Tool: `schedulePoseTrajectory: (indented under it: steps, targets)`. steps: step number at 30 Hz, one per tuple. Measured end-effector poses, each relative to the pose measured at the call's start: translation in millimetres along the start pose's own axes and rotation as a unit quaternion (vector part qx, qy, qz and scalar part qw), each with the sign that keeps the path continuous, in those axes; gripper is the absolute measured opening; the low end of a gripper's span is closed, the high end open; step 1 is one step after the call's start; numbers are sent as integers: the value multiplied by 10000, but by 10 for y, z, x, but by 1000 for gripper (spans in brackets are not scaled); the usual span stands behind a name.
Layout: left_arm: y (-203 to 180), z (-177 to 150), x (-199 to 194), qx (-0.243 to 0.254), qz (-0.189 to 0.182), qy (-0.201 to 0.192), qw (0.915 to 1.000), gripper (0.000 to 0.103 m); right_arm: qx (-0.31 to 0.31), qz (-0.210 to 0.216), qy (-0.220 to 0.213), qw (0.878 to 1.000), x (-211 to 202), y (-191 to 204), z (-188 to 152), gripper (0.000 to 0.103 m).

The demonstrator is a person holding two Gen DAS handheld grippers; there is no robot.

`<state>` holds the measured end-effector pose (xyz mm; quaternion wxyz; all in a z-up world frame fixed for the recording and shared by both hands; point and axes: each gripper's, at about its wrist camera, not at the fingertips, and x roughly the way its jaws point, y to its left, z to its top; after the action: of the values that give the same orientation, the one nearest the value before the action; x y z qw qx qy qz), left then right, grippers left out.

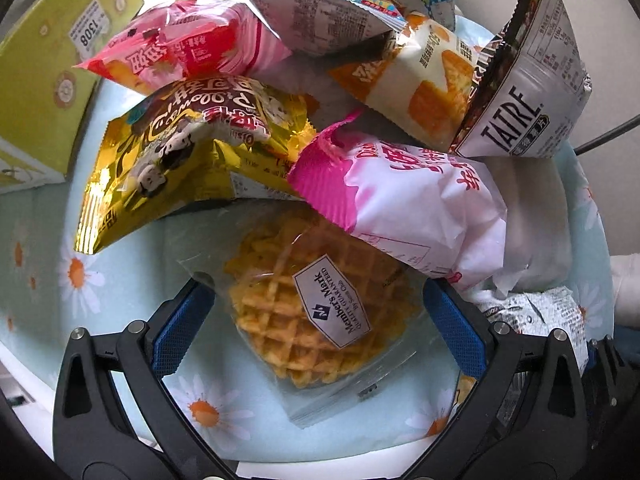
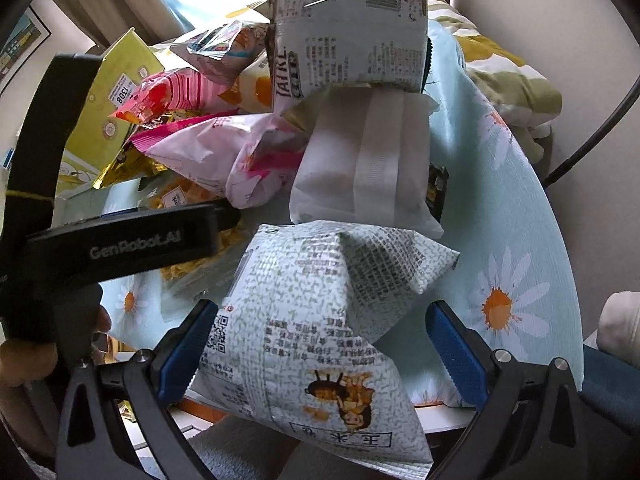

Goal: Organize snacks
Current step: 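Reach the left gripper to the wrapped waffle while the right reaches the printed paper bag, then grasp the waffle with the left gripper while the right grasps the printed bag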

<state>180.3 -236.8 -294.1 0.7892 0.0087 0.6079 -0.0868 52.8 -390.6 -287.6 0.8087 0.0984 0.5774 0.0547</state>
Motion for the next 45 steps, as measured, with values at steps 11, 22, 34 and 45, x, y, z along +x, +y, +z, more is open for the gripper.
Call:
schedulePoseTrajectory:
  steps: [11,22,34,45]
  targets:
    - [-47,-66,218,-188,-33,-13,9998,93,-74,-1,17,10000,39,17,3,103]
    - [61,-298,136,-39,-76,-126,9999,80,-97,-79,16,9999,70,61,-15,103]
    - [343,-503,233,-188,-47,-90,9998,79,-67,-16,88,9999,104,126,-42,77]
    - [444,-565,-37,-409,-152,-347,9984,79,-163,156,21,9997,-84,336,-68,70]
